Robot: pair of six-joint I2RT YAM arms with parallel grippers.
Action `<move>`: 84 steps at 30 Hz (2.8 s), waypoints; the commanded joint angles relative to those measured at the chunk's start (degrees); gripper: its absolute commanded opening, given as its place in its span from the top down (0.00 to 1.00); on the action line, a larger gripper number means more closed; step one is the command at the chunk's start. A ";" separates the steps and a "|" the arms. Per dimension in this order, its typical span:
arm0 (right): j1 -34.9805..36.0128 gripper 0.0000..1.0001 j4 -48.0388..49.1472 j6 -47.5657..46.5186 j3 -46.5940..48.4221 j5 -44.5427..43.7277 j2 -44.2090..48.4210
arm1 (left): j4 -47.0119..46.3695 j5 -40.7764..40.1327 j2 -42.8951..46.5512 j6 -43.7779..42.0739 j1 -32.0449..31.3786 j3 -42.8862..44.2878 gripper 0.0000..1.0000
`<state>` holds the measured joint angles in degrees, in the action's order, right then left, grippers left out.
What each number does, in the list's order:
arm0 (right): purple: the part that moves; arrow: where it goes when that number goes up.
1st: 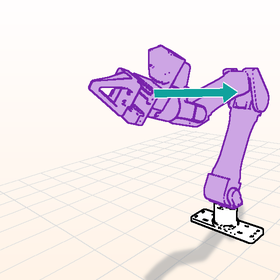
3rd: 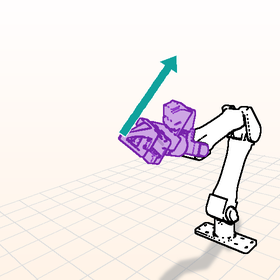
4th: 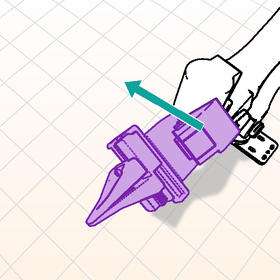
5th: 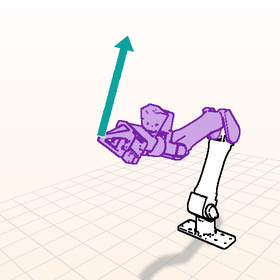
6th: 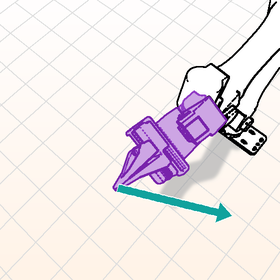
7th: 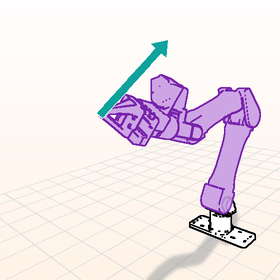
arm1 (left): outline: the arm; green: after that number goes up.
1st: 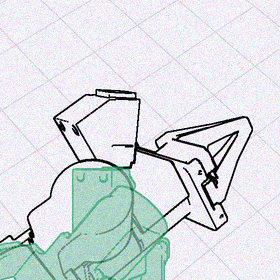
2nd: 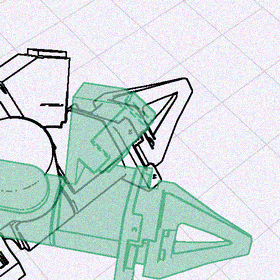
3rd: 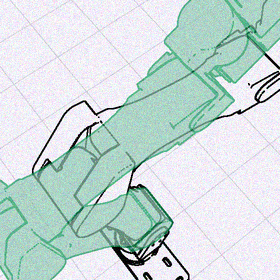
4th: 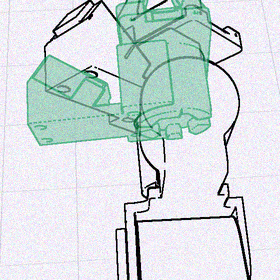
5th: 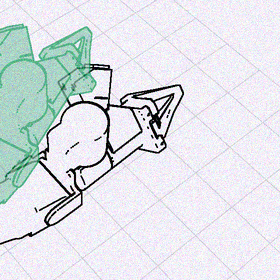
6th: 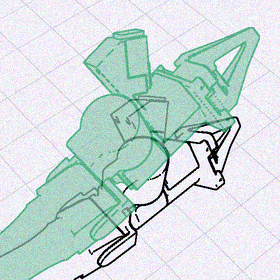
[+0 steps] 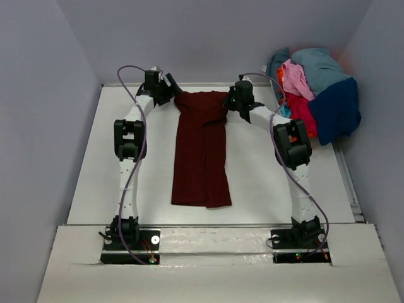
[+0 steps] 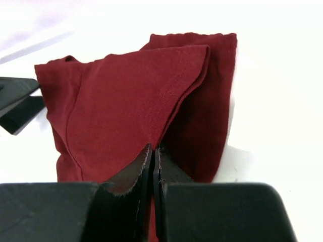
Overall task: Fold and stack the t-shirts
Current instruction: Rotate the tshirt 90 degrees, then grab the bottom of the folded rectangular tshirt with both arms
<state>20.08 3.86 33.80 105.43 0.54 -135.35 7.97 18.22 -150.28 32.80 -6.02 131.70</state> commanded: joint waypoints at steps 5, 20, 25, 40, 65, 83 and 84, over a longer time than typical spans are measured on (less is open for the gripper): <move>0.32 0.68 -5.85 -1.19 5.92 -4.30 -1.24 | 5.39 -3.88 6.46 -5.27 0.22 -0.39 0.05; -0.57 0.14 -19.59 -10.95 -4.50 13.79 19.14 | 19.02 -12.24 39.24 -10.21 1.46 -26.25 0.02; 0.84 0.15 -19.15 -7.54 -31.61 15.89 37.12 | 16.12 -13.56 58.82 -5.12 -2.85 -49.48 0.02; 11.21 0.24 -20.64 8.30 -72.38 23.28 66.35 | 13.40 -16.90 89.19 20.90 -23.32 -93.80 0.06; 18.77 0.35 -10.81 19.19 -80.03 18.54 63.90 | 12.86 -21.56 89.99 19.50 -27.64 -103.14 0.10; 23.69 0.93 -11.59 23.94 -80.20 8.43 63.89 | 9.00 -19.54 92.18 20.20 -27.64 -109.55 0.21; 23.69 0.93 -11.24 23.94 -80.46 8.69 64.16 | 9.17 -19.54 92.44 20.55 -27.64 -109.81 0.23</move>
<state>43.27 -6.17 56.82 25.65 12.99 -73.63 16.40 -1.39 -58.61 53.04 -33.65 24.58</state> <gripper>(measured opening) 0.088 0.791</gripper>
